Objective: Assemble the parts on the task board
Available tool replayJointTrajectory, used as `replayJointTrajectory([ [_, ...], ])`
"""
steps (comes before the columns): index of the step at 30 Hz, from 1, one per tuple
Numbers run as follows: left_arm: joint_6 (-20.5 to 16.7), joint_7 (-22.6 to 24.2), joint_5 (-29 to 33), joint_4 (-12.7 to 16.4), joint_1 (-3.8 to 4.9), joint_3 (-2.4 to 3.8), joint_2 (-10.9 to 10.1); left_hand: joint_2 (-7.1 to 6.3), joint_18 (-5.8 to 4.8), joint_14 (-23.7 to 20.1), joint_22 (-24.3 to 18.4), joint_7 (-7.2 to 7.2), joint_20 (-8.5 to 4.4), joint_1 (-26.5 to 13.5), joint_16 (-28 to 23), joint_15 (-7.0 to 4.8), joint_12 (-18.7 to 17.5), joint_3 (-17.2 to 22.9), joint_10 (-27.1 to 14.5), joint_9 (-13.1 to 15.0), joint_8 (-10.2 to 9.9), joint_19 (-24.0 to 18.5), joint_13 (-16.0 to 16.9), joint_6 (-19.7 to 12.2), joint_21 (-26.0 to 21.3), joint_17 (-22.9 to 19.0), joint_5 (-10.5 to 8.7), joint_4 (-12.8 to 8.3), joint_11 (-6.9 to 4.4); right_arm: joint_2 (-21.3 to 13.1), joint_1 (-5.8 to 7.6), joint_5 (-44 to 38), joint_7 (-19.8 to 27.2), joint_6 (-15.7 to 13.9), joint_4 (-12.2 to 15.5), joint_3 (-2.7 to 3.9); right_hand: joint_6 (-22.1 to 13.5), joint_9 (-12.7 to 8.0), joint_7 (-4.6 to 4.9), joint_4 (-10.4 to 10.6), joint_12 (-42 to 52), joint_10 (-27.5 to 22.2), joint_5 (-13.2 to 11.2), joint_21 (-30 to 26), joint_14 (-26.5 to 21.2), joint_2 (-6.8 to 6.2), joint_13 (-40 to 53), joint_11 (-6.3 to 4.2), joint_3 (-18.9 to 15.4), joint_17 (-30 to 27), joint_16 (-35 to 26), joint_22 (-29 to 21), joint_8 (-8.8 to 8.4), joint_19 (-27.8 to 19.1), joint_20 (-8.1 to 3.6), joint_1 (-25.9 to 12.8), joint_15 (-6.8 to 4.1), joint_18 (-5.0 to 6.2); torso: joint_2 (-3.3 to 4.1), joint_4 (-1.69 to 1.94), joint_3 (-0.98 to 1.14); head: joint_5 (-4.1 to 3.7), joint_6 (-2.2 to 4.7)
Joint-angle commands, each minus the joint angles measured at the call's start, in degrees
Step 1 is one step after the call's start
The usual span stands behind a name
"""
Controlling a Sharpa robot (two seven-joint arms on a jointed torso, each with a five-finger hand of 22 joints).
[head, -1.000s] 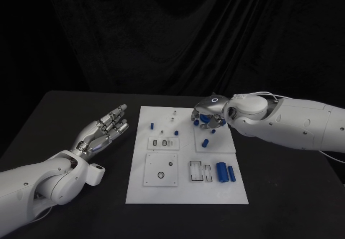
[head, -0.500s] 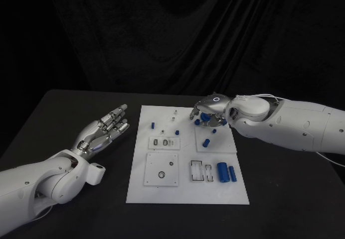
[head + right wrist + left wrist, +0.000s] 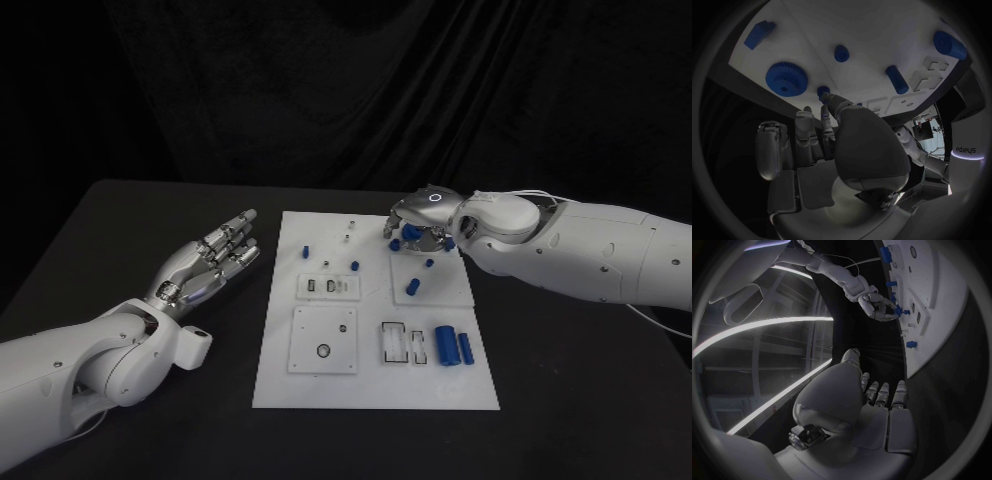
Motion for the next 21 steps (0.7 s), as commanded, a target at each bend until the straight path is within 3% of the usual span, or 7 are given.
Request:
replayJointTrajectory([
  [1,1.15,9.33,-0.24,-0.05,0.01,0.04,0.17,0.02,0.49,0.18,0.09,0.33,0.53,0.5,-0.21,0.42,0.1,0.46,-0.01,0.06,0.3,-0.05,0.06,0.09,0.29,-0.08,0.24,0.0,0.47,0.13,-0.34,-0.47,-0.04,-0.49,-0.35,0.03,0.3,0.12,-0.12,-0.41,-0.2,0.49,-0.21,0.28,0.52,0.34,0.08,0.0,-0.08,0.28,0.46,9.44,0.23,0.46,0.07,-0.32,0.1,-1.2,-0.01,-0.05,-0.02,0.19,-0.1],
  [7,1.4,9.16,-0.24,-0.23,0.01,0.04,0.19,0.02,0.5,0.18,0.12,0.44,0.67,0.62,-0.21,0.54,0.13,0.58,0.07,0.06,0.3,0.01,0.09,0.1,0.34,-0.08,0.23,-0.13,0.59,0.22,-0.77,-0.47,0.66,-0.22,-0.68,0.04,0.39,0.72,0.46,-0.41,-0.36,2.72,-0.18,0.77,1.41,0.32,0.1,-0.2,-0.19,1.49,1.12,10.26,0.08,1.35,-0.04,-1.23,-0.04,-1.45,0.01,0.0,0.04,0.25,-0.26],
  [16,1.69,8.99,-0.24,-0.39,0.0,0.04,0.19,0.05,0.5,0.18,0.15,0.49,0.81,0.7,-0.21,0.69,0.14,0.68,0.11,0.06,0.3,0.06,0.1,0.08,0.38,-0.08,0.23,-0.23,0.68,0.59,-1.01,-0.47,1.35,-0.81,-1.3,0.04,0.77,1.23,0.53,-0.56,-0.81,4.38,-0.15,1.07,1.87,0.44,-0.08,-0.6,0.14,2.1,1.42,10.76,0.13,1.89,-0.25,-1.46,-0.3,-1.6,0.07,-0.05,-0.04,0.31,-0.43],
  [21,2.08,8.7,-0.24,-0.58,0.0,0.04,0.32,0.13,0.49,0.18,0.18,0.63,1.3,0.86,-0.21,1.34,0.18,0.98,0.28,0.06,0.3,0.15,0.15,0.01,0.45,-0.08,0.21,-0.5,1.1,1.04,-1.22,-0.47,1.57,-1.93,-1.9,0.05,1.12,1.72,0.84,-0.95,-1.34,6.08,-0.13,0.95,2.56,0.77,-0.33,-1.08,0.84,3.29,1.97,10.69,0.19,1.73,-0.59,-1.16,-0.69,-1.55,0.08,-0.09,-0.03,0.4,-0.53],
])
